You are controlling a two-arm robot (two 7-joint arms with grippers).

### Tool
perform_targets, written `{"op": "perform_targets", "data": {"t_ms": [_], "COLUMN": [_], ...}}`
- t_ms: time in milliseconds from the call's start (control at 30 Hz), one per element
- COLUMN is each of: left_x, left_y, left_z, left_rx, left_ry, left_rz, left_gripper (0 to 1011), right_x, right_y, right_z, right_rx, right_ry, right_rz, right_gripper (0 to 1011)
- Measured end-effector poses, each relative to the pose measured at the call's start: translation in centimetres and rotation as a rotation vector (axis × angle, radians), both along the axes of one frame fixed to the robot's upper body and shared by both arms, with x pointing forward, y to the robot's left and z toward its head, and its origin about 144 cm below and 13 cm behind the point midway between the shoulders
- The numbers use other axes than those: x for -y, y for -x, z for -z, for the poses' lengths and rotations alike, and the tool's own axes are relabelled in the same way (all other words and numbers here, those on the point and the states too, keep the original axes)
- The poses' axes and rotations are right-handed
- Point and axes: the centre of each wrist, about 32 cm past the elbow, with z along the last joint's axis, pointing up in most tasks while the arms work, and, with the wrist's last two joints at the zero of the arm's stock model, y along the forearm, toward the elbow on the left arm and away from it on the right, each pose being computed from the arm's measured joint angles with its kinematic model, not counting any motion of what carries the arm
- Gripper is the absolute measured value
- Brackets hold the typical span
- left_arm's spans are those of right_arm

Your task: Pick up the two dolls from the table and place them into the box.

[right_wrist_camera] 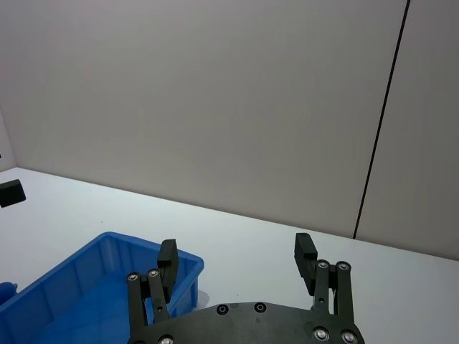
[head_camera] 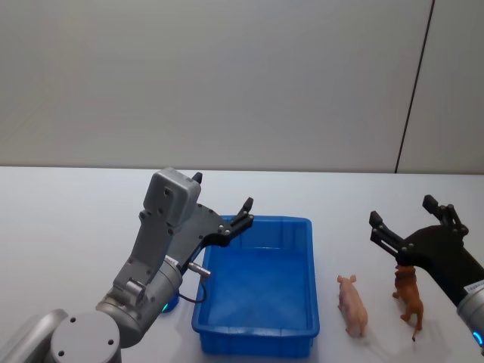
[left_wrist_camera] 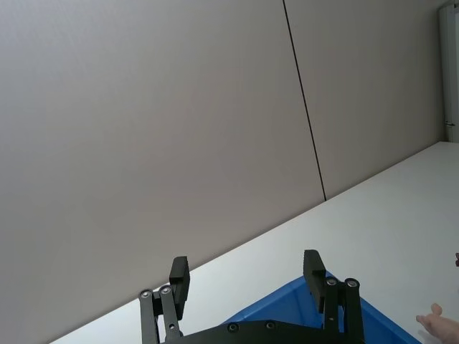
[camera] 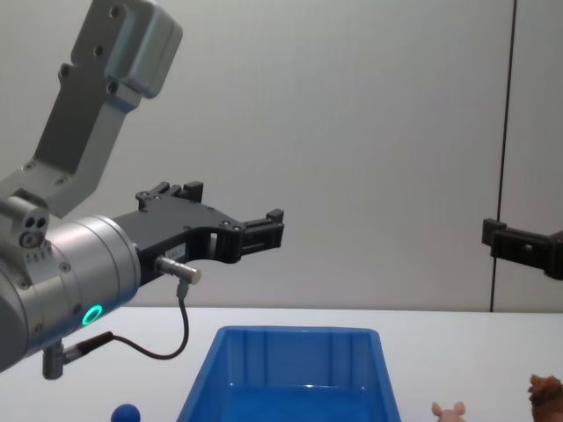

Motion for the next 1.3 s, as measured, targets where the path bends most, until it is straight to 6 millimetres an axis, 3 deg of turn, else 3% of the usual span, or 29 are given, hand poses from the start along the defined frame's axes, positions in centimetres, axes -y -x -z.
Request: {"op": "perform_targets", "data": {"t_ms": [1300], "left_x": [0.0], "left_y": [0.0], "left_z": [0.0], "left_rx": [0.0], "left_ry": [0.0], "left_rz": [0.0], "left_gripper": [1001], "right_x": [-0.01], "right_y": [0.0], "right_z": [0.0], "right_rx": [0.0], "right_ry": [0.0], "right_rz": [0.0], "right_gripper": [999]}}
